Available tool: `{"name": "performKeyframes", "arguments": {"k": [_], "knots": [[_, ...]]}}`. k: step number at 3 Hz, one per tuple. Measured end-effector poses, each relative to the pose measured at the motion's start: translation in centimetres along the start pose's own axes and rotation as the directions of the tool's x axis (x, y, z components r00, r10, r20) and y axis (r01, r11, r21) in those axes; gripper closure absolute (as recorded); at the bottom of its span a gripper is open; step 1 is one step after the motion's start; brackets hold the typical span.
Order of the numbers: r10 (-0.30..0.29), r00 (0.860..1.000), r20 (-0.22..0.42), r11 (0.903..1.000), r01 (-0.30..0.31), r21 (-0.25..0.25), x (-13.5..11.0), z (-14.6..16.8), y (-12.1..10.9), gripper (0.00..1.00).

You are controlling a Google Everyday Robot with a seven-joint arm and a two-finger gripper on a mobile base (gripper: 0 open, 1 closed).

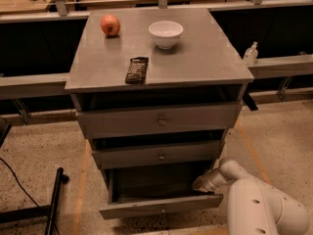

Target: Open bottom drawer

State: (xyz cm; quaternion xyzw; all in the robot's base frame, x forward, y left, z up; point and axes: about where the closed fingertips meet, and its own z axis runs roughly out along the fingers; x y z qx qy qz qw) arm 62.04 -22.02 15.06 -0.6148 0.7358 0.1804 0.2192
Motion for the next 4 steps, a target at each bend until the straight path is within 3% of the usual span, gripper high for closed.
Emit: {"name": "performKeyframes", "arguments": {"k": [1,3,4], "knots": [[-0.005,1.000,-0.004,0.9982,0.005,-0.059,0.1,1.1,2.1,1.00],[-0.005,1.000,-0.004,0.9982,0.005,-0.059,0.1,1.1,2.1,1.00],[-0.003,1.000,-0.005,0.9967,0.003,-0.081,0.4,1.1,3.5,1.00]]}}
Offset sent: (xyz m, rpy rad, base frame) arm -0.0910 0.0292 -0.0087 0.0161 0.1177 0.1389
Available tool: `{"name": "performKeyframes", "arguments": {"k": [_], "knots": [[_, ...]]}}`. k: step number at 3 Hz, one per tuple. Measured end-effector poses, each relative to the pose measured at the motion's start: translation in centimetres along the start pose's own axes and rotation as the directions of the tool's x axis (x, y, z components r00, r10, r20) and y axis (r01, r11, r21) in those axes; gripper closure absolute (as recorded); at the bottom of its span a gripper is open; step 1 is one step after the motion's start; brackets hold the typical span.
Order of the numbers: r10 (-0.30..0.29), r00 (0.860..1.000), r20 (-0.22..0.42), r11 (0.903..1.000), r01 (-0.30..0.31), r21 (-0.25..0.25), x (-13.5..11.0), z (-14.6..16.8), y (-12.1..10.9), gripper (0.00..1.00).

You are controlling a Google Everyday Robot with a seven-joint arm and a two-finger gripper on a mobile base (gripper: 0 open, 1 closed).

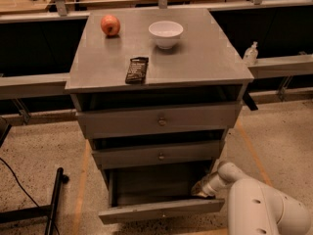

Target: Open bottom drawer

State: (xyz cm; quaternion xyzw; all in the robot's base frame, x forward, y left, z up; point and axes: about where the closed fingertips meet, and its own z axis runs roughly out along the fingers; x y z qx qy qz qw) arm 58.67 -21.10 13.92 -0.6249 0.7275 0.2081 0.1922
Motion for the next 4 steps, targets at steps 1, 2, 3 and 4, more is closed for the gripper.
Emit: {"name": "performKeyframes", "arguments": {"k": [1,2,3,4], "knots": [[0.000,1.000,0.000,1.0000,0.000,0.000,0.0,0.0,0.0,1.00],[0.001,1.000,-0.001,0.9999,-0.001,-0.010,0.1,0.0,0.7,1.00],[0.001,1.000,-0.001,0.9999,-0.001,-0.010,0.1,0.0,0.7,1.00],[0.002,1.000,-0.002,0.9998,-0.002,-0.019,0.2,0.0,1.4,1.00]]}}
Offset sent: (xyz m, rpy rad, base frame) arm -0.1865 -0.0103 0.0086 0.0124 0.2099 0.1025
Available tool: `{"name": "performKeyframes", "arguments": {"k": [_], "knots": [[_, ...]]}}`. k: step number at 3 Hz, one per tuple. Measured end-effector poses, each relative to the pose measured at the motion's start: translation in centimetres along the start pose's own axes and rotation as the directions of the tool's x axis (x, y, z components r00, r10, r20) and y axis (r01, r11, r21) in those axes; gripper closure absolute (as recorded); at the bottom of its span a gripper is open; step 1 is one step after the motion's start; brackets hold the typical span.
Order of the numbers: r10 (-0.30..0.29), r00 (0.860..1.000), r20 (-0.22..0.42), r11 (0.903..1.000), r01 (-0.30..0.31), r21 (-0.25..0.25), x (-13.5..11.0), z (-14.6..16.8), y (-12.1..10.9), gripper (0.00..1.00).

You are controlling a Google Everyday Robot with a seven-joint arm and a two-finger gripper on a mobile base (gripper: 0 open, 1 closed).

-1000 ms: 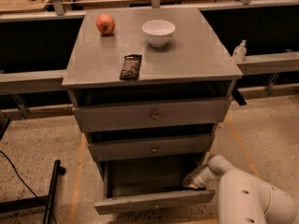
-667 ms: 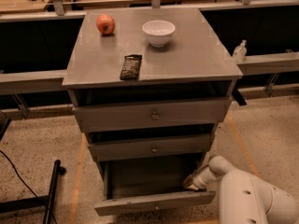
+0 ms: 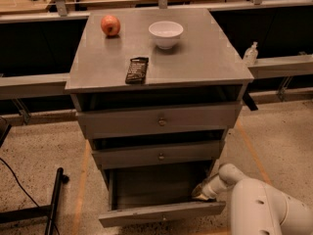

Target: Open bottom drawer

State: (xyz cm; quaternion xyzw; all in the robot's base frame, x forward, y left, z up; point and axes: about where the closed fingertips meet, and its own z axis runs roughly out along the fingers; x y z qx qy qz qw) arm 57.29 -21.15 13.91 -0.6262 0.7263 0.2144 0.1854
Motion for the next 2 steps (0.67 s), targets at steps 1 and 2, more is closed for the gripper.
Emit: {"name": "performKeyframes", "arguments": {"k": [1,2], "knots": [[0.000,1.000,0.000,1.0000,0.000,0.000,0.00,0.00,0.00,1.00],[0.000,1.000,0.000,1.0000,0.000,0.000,0.00,0.00,0.01,1.00]]}}
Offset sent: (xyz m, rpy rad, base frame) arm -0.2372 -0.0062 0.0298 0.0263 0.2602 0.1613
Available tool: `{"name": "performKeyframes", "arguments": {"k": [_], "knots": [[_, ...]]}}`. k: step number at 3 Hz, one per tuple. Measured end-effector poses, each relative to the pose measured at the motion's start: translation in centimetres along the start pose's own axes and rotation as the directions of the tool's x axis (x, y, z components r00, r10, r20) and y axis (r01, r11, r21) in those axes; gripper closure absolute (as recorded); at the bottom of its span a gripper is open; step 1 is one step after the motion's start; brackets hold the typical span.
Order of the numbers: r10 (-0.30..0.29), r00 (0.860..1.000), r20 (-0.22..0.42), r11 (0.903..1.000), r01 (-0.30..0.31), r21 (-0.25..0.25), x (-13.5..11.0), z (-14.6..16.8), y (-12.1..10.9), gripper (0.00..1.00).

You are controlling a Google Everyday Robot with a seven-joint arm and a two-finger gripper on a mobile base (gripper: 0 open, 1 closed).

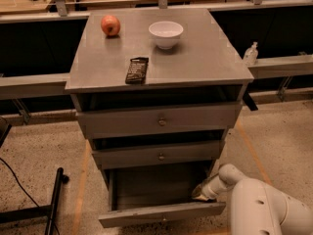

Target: Open bottom drawer

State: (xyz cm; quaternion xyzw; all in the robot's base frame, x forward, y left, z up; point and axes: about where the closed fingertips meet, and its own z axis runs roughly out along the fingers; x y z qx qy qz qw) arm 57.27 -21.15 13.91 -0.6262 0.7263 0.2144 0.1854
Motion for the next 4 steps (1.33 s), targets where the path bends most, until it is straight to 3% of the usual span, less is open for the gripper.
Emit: {"name": "performKeyframes", "arguments": {"k": [4], "knots": [[0.000,1.000,0.000,1.0000,0.000,0.000,0.00,0.01,0.02,1.00]]}}
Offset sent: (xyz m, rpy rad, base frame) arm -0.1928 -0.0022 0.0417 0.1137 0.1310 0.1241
